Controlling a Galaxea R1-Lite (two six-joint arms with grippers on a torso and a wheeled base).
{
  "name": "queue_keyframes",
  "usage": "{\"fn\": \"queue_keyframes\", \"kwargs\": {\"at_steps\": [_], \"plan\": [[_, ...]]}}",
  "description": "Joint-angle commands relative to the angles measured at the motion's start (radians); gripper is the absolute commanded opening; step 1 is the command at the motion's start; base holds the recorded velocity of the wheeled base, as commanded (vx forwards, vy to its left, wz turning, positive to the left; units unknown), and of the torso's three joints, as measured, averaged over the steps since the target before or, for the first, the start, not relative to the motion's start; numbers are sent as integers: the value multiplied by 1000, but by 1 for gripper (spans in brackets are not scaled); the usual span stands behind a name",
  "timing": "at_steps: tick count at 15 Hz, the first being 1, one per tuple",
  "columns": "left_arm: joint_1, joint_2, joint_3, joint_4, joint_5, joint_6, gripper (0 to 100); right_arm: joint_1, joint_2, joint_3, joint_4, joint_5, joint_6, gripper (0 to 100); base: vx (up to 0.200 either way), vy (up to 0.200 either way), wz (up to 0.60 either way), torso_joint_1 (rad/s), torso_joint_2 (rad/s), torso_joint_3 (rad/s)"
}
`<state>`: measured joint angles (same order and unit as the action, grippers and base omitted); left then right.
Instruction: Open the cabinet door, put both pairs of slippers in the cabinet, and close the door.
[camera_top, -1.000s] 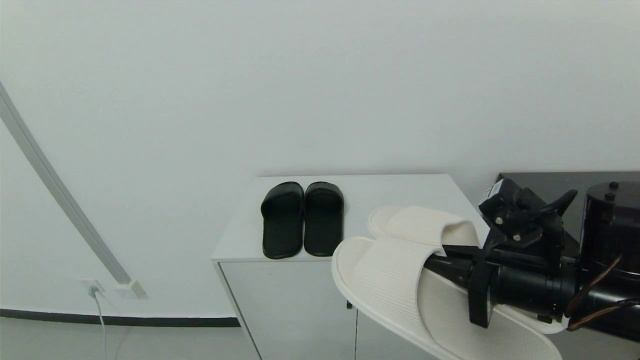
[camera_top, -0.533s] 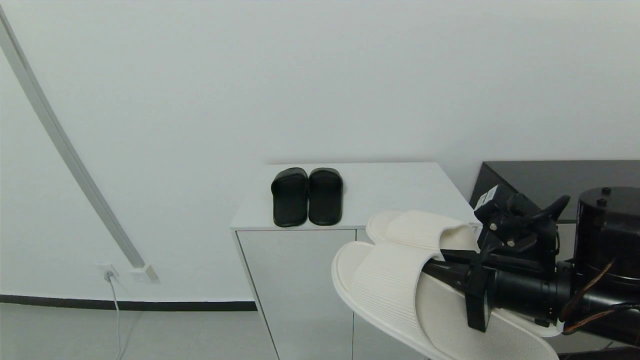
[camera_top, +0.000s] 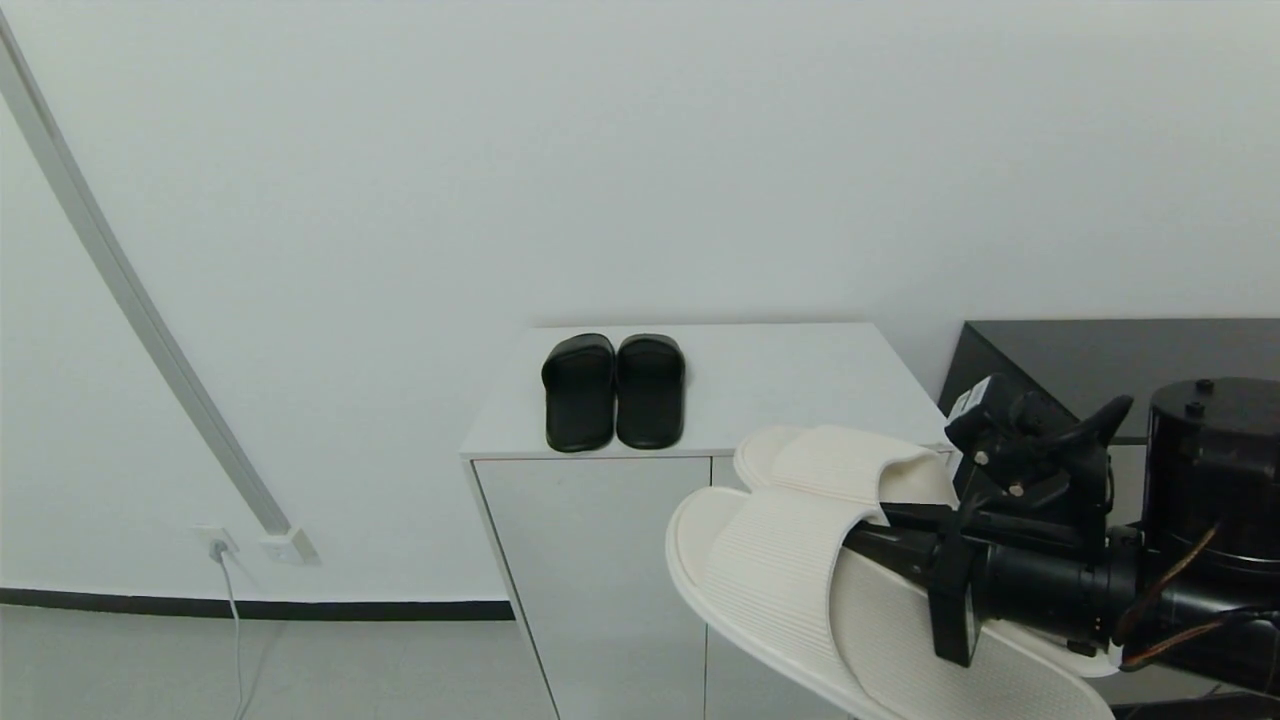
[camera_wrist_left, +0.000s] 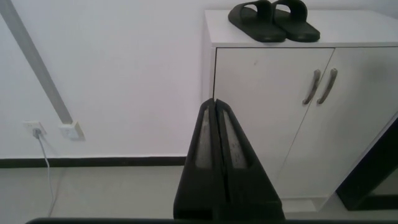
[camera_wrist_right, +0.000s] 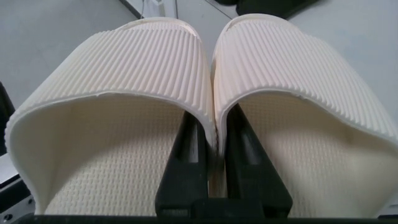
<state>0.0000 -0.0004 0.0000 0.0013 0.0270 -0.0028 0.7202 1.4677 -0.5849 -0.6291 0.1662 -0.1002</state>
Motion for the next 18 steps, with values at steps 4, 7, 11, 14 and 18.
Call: {"fn": "queue_keyframes", "kwargs": {"at_steps": [4, 7, 11, 14, 18], "plan": [[0, 0, 0, 0, 1, 1, 0, 1, -1, 13, -3, -1, -1, 0, 0, 0, 0, 0, 0, 0], [0, 0, 0, 0, 5, 0, 0, 1, 0, 20, -3, 1, -1, 0, 0, 0, 0, -63, 155, 89], [0, 0, 0, 0, -1, 3, 100, 2, 2, 22, -3, -1, -4, 0, 0, 0, 0, -187, 441, 249], [0, 0, 0, 0, -1, 3, 100, 2, 2, 30, -3, -1, -23, 0, 0, 0, 0, -229, 548, 321], [0, 0, 0, 0, -1, 3, 100, 2, 3, 33, -3, -2, -24, 0, 0, 0, 0, -209, 538, 320]]}}
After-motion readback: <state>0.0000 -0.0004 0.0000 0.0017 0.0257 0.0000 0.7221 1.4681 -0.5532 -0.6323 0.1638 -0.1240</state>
